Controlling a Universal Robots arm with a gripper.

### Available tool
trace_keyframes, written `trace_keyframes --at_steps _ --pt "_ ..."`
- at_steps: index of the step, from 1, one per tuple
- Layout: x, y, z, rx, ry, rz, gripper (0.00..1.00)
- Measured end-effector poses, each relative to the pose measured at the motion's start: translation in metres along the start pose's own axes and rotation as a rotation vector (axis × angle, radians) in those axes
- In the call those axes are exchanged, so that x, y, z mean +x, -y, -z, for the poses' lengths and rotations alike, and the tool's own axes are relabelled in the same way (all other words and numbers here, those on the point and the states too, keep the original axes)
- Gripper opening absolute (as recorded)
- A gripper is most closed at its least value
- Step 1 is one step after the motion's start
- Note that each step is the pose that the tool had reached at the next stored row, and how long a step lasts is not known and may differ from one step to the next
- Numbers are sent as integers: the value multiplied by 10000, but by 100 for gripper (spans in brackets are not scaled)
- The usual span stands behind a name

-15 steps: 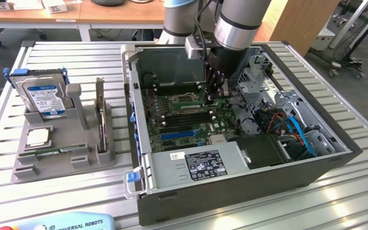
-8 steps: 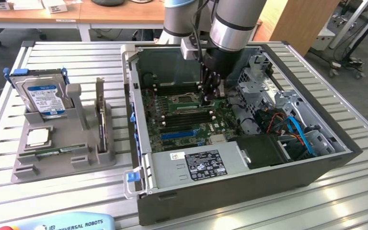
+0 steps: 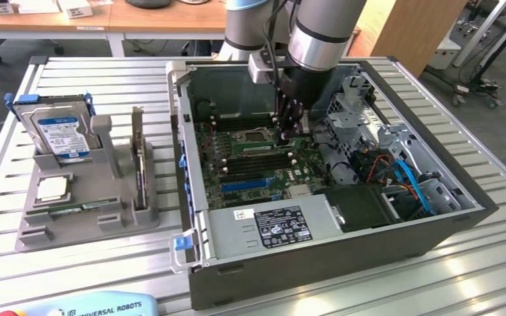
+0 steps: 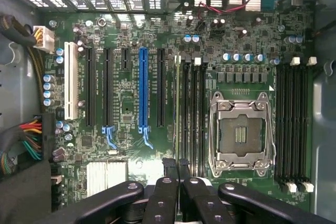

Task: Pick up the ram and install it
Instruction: 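Insert the ram into the slot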

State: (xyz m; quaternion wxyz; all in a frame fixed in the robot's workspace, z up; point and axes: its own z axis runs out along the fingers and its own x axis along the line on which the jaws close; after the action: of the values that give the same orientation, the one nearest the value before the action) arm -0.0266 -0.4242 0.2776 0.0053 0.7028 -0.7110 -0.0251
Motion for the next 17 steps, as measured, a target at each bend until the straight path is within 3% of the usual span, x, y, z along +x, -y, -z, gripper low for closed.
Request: trace_keyframes --at_steps 17 --pt "1 2 -35 0 12 12 11"
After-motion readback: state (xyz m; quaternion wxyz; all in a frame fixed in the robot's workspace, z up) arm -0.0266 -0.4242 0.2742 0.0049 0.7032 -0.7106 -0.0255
